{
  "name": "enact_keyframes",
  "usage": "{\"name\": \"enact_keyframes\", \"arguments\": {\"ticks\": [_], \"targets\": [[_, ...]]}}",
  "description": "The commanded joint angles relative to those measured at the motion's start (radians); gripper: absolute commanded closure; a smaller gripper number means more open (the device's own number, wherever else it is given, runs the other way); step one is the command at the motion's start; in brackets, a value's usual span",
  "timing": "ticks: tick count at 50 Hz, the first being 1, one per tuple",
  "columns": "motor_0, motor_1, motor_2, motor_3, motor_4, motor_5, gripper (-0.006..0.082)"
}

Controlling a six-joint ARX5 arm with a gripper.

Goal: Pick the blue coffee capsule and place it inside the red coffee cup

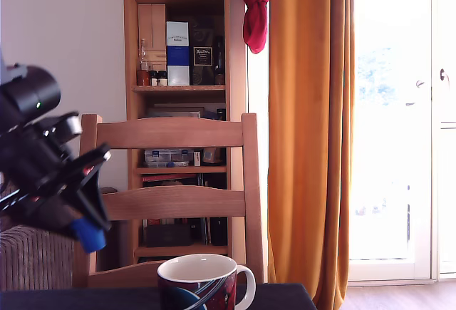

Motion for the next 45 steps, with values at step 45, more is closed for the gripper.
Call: {"name": "enact_keyframes", "arguments": {"ticks": [45], "targets": [[-0.328, -0.047, 0.004, -0.094, -0.021, -0.095, 0.0426]]}}
